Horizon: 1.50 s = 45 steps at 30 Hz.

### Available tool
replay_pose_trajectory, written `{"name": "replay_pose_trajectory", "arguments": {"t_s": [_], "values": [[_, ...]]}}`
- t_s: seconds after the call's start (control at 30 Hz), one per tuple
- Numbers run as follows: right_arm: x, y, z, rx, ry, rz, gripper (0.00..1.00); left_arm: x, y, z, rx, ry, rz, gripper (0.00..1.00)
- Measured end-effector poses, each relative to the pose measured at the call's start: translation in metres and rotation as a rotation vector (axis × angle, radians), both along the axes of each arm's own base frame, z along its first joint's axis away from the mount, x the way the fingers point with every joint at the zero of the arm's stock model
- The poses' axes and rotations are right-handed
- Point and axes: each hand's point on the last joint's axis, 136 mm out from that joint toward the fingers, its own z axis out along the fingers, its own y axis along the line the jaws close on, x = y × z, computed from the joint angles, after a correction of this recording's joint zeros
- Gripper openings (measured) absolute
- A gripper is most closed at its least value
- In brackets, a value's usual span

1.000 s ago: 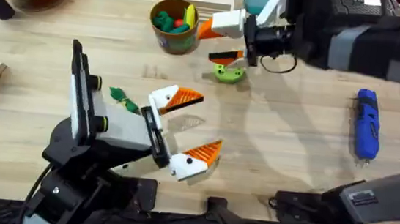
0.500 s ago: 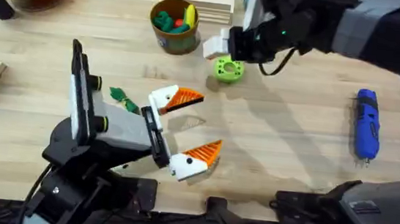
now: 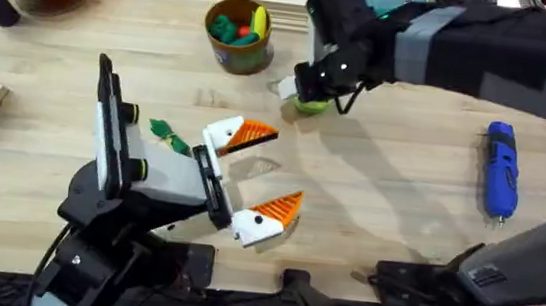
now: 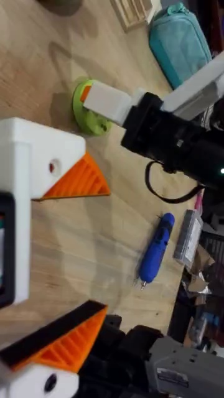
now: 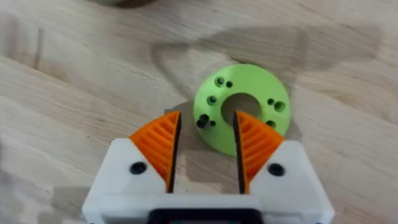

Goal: Pick up the gripper from the table and insert it into the empty holder that is missing its gripper. Then pick up a screw, insert it into the mounting hole, and use the screwdriver to tighten it. Finally, clean up the table by picking up the vegetable and placing it into the bucket.

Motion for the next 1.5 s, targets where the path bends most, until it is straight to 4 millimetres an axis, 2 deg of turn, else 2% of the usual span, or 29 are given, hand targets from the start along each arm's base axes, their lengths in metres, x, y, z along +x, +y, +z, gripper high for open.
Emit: {"name": "replay_pose_trajectory", "arguments": {"t_s": [0.23,0.37,0.57,0.63,0.77,1.13,1.3,1.37,1.5], "values": [[0.001,0.011,0.000,-0.024,-0.047,0.023,0.343,0.000,0.000,0.000,0.000,-0.001,0.000,0.987],[0.000,0.012,-0.001,-0.031,-0.048,0.026,0.314,0.000,0.000,0.000,0.000,0.000,0.000,0.987],[-0.003,0.007,-0.013,-0.063,-0.019,0.023,0.251,0.000,0.000,0.000,0.000,0.000,0.000,0.987],[-0.002,0.006,-0.013,-0.069,-0.021,0.020,0.200,0.000,0.000,0.000,0.000,-0.001,0.000,0.987],[-0.001,0.003,-0.013,-0.082,-0.029,0.012,0.017,0.000,0.000,0.000,0.000,-0.001,0.000,0.987],[-0.002,0.001,-0.011,-0.091,-0.027,0.010,0.008,0.000,0.000,0.000,0.000,-0.001,0.000,0.987],[-0.008,-0.003,0.008,-0.108,-0.013,0.026,0.007,0.000,0.000,0.000,0.000,-0.001,0.000,0.987],[-0.010,-0.004,0.026,-0.104,-0.026,0.036,0.007,0.000,0.000,0.000,0.000,-0.001,0.000,0.987],[-0.009,-0.002,0.078,-0.061,-0.097,0.046,0.007,0.000,0.000,0.000,0.000,0.000,0.000,0.987]]}}
